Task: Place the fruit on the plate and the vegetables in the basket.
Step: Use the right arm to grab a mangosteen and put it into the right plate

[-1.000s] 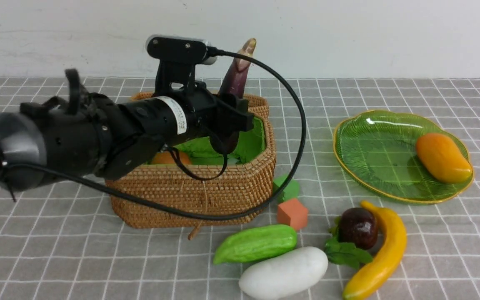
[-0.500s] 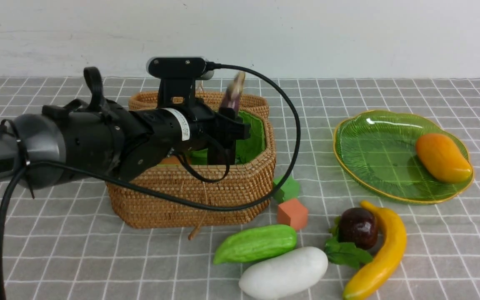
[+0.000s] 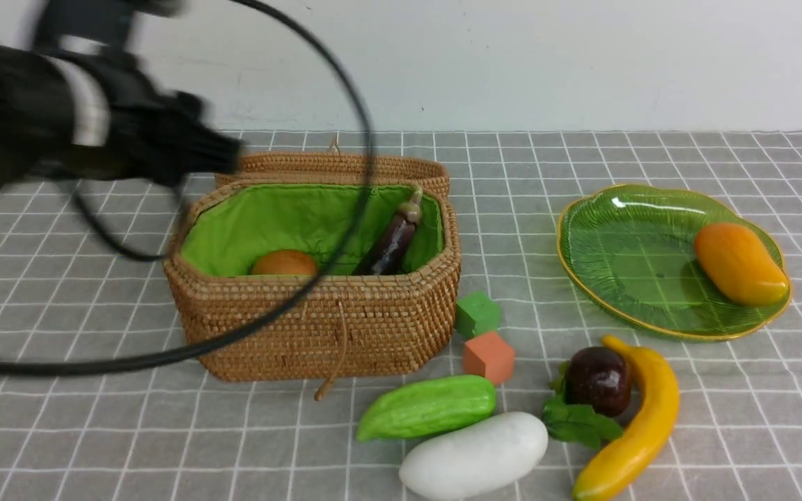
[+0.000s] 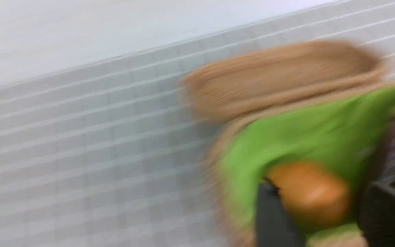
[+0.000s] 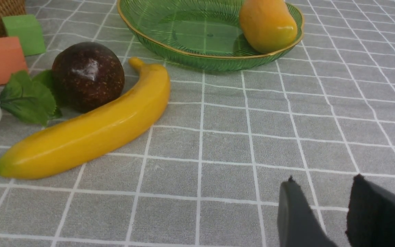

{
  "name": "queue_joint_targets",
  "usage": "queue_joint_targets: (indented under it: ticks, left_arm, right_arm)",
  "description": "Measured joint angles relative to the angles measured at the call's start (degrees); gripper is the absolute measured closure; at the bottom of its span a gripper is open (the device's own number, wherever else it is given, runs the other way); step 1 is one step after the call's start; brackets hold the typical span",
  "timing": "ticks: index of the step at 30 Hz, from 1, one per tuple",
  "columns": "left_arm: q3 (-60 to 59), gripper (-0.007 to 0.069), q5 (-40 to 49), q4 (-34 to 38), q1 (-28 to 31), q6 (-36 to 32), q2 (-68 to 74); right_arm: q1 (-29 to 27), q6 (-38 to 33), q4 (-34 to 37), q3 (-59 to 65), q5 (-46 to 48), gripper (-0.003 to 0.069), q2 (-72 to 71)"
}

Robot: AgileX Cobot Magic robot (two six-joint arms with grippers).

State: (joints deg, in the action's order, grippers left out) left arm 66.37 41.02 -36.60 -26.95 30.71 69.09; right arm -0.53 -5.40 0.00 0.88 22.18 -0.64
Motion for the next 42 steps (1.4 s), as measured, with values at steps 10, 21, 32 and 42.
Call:
queue_joint_targets:
  ticks: [10, 21, 32, 42]
  left_arm:
    - [-4.32, 0.0638, 29.66, 7.65, 0.00, -5.03, -16.05]
    - [-23.26, 0.0638, 13.48, 21.91, 0.00, -6.53, -23.64]
    - [-23.53, 0.0638, 12.48, 29.84, 0.00, -6.58, -30.57]
    - [-23.53, 0.0638, 12.48, 30.05, 0.00, -6.58, -30.65]
  right_arm:
    - [0.00, 0.00, 0.00, 0.00, 0.00, 0.0417, 0.00]
    - [0.00, 0.00, 0.00, 0.00, 0.00, 0.0417, 0.00]
    - [0.00, 0.00, 0.00, 0.00, 0.00, 0.0417, 0.00]
    - [0.00, 0.00, 0.00, 0.00, 0.00, 0.0417, 0.00]
